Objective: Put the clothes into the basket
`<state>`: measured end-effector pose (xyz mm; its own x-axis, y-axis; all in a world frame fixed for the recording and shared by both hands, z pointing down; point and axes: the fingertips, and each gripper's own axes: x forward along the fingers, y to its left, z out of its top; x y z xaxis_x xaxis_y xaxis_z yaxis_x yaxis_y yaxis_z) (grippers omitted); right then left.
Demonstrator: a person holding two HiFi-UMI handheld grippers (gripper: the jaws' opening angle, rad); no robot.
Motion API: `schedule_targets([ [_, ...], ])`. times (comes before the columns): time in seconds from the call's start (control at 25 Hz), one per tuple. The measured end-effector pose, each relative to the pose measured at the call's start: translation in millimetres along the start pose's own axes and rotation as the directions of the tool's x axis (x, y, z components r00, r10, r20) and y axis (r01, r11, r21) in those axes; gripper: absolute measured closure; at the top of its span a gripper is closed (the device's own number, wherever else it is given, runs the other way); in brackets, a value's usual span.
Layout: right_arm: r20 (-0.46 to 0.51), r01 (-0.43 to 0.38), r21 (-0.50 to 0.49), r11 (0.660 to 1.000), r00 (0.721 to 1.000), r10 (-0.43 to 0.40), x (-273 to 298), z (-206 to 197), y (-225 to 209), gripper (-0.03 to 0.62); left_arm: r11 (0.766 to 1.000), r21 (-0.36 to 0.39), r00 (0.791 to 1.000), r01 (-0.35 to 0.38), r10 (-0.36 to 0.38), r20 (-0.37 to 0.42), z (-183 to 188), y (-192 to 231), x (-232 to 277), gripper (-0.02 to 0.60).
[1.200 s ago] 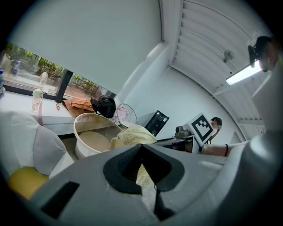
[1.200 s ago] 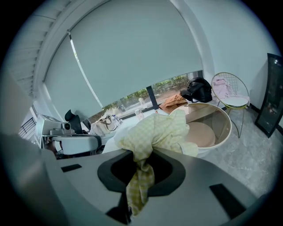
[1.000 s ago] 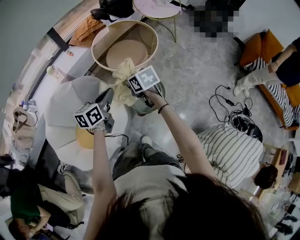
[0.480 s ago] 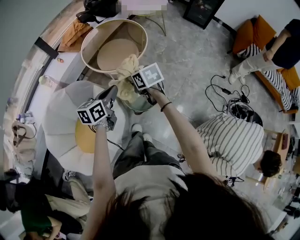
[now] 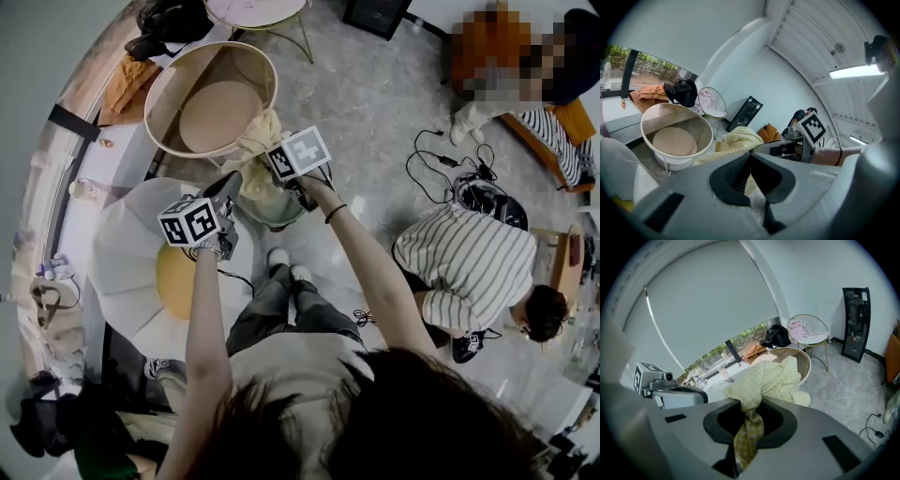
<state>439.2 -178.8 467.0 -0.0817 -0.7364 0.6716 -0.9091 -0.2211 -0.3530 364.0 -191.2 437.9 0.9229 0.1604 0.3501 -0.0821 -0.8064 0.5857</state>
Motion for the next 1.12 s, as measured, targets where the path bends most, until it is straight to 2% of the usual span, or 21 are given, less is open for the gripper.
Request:
schedule_targets([
  [0.6,-0.037,0.052,0.069,0.996,0.998,-0.049,14.5,-16.4,-40.5,0.54,0.997,0.003,0.988,0.076,-0.075,-0.134,-15.7,16.7,47.3,0.571],
  [0.88,-0.078,0.058,0.09,0.994,0.996,-0.051,25.5,-34.0,-59.7,0.54,0.998,-0.024,0.984,0.061,-0.064,-0.169,-31.6,23.2,63.9,0.571],
  [1.12,-0.141,0.065,0.054,0.996,0.988,-0.056,40.4,-46.2,-70.1,0.54,0.998,-0.051,0.984,0.038,-0.046,-0.17,-35.7,30.1,75.0,0.571],
])
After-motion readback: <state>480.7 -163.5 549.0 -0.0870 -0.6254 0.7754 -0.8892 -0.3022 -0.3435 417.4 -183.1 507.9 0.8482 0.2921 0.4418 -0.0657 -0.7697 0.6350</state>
